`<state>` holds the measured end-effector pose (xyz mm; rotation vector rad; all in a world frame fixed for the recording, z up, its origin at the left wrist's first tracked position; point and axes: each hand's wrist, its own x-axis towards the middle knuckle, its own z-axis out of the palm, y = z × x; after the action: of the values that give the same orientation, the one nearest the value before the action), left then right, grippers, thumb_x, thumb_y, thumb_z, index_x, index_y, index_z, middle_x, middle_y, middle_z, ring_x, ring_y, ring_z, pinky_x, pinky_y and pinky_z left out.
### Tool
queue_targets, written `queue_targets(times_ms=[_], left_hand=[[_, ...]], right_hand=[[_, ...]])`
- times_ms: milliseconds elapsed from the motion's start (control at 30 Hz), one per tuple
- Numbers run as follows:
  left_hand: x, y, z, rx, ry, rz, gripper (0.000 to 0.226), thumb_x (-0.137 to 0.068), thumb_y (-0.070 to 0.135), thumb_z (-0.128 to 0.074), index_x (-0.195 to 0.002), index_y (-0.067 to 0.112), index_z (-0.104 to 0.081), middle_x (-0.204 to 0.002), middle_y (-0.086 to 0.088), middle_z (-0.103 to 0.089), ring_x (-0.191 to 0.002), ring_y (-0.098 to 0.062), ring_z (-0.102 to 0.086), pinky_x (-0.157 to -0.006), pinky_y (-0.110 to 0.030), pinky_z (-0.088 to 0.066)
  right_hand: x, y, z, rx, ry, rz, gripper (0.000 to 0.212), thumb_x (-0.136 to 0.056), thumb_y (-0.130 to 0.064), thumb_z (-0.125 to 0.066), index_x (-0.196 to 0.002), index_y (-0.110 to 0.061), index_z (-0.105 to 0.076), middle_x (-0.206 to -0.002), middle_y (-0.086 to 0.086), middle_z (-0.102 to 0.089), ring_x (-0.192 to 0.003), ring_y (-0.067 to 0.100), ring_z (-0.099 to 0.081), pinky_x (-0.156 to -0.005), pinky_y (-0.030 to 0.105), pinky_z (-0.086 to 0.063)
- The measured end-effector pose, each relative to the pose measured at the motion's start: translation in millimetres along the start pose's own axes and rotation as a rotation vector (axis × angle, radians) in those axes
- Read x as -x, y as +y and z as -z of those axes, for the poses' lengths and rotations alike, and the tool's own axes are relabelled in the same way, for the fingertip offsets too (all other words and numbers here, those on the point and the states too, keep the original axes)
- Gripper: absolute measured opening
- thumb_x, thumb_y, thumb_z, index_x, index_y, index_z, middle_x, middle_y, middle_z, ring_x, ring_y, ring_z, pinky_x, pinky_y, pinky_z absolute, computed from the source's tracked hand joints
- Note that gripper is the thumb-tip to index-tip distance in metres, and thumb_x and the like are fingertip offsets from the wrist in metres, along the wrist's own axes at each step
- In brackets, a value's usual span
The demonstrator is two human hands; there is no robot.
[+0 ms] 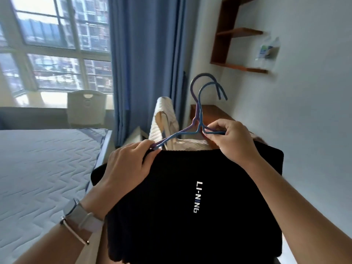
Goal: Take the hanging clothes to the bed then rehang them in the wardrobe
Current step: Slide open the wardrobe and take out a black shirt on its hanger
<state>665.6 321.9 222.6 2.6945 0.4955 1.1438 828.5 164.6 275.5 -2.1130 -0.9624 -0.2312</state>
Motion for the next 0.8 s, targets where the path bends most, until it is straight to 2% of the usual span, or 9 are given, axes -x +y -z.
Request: queue_targets(times_ms=[200, 333, 400, 433, 500, 567, 633, 700, 800], left_hand=[[-36.8, -74.7, -19.7, -0.038, 0.032, 0.261, 0.042, -0.074, 0.052, -0.050, -0.092, 0.020, -0.072, -0.077, 0.000, -0.074, -0.071, -0.027, -0.069, -0.063, -0.028, -0.047], [-64.9, -129.4, -29.3, -0.109, 0.057, 0.330, 0.059, -0.065, 0.067, -0.042, -0.099, 0.025, -0.069, -0.095, 0.009, -0.072, -0.085, -0.019, -0.069, -0.076, -0.036, -0.056], [-83.6, -160.3, -37.4, -0.222, 0.027, 0.375, 0.082, -0.055, 0.085, -0.031, -0.112, 0.033, -0.060, -0.102, 0.012, -0.070, -0.091, -0.018, -0.068, -0.078, -0.036, -0.053], [-93.6, -176.9, -43.8, -0.302, 0.017, 0.398, 0.093, -0.051, 0.091, -0.021, -0.114, 0.034, -0.057, -0.100, 0.011, -0.070, -0.090, -0.020, -0.068, -0.077, -0.036, -0.052], [-115.5, -207.0, -57.8, -0.404, 0.079, 0.439, 0.091, -0.057, 0.091, -0.011, -0.097, 0.029, -0.064, -0.083, 0.008, -0.073, -0.077, -0.021, -0.070, -0.067, -0.033, -0.052], [-139.2, -235.4, -71.8, -0.444, 0.195, 0.489, 0.081, -0.067, 0.086, -0.016, -0.074, 0.023, -0.067, -0.067, 0.008, -0.071, -0.063, -0.019, -0.068, -0.058, -0.028, -0.049], [-162.9, -261.0, -80.7, -0.447, 0.266, 0.552, 0.076, -0.069, 0.083, -0.022, -0.067, 0.022, -0.067, -0.063, 0.008, -0.069, -0.058, -0.017, -0.066, -0.056, -0.026, -0.047], [-183.7, -285.6, -84.5, -0.444, 0.305, 0.610, 0.072, -0.068, 0.082, -0.029, -0.067, 0.021, -0.067, -0.064, 0.006, -0.069, -0.059, -0.016, -0.065, -0.056, -0.026, -0.048], [-209.5, -323.3, -85.7, -0.456, 0.348, 0.706, 0.057, -0.067, 0.070, -0.044, -0.069, 0.019, -0.069, -0.066, 0.004, -0.069, -0.063, -0.018, -0.064, -0.063, -0.032, -0.051]], right_hand=[[-96.2, 8.1, -95.7, -0.172, -0.166, 0.092, 0.024, -0.077, -0.026, -0.070, -0.061, -0.041, -0.061, -0.059, -0.021, -0.064, -0.067, 0.006, -0.061, -0.073, 0.033, -0.050], [-168.9, 5.2, -165.2, -0.352, -0.294, 0.148, 0.022, -0.076, -0.024, -0.072, -0.062, -0.039, -0.063, -0.058, -0.028, -0.064, -0.059, 0.002, -0.053, -0.071, 0.033, -0.045], [-209.7, 0.5, -198.1, -0.414, -0.339, 0.205, 0.028, -0.077, -0.021, -0.072, -0.058, -0.039, -0.062, -0.056, -0.027, -0.063, -0.057, 0.002, -0.053, -0.066, 0.027, -0.042], [-231.3, -2.3, -214.4, -0.437, -0.368, 0.237, 0.031, -0.077, -0.019, -0.072, -0.056, -0.039, -0.061, -0.055, -0.027, -0.063, -0.055, 0.000, -0.054, -0.063, 0.024, -0.041], [-274.9, -10.3, -245.7, -0.458, -0.431, 0.292, 0.031, -0.077, -0.018, -0.073, -0.057, -0.039, -0.061, -0.054, -0.023, -0.064, -0.053, -0.004, -0.055, -0.062, 0.022, -0.042], [-319.1, -21.3, -275.3, -0.449, -0.473, 0.354, 0.026, -0.077, -0.021, -0.073, -0.061, -0.038, -0.061, -0.060, -0.014, -0.066, -0.060, 0.002, -0.059, -0.065, 0.028, -0.048], [-357.4, -35.0, -299.8, -0.429, -0.527, 0.431, 0.017, -0.078, -0.027, -0.071, -0.068, -0.037, -0.062, -0.070, -0.010, -0.067, -0.070, 0.013, -0.062, -0.072, 0.032, -0.050], [-392.2, -43.9, -323.1, -0.380, -0.532, 0.543, 0.011, -0.078, -0.043, -0.066, -0.083, -0.033, -0.066, -0.077, -0.012, -0.065, -0.078, 0.012, -0.059, -0.081, 0.031, -0.047], [-445.6, -41.6, -360.5, -0.172, -0.425, 0.707, 0.074, -0.058, -0.081, -0.042, -0.117, -0.039, -0.057, -0.123, -0.011, -0.059, -0.123, 0.016, -0.046, -0.110, 0.041, -0.023]])
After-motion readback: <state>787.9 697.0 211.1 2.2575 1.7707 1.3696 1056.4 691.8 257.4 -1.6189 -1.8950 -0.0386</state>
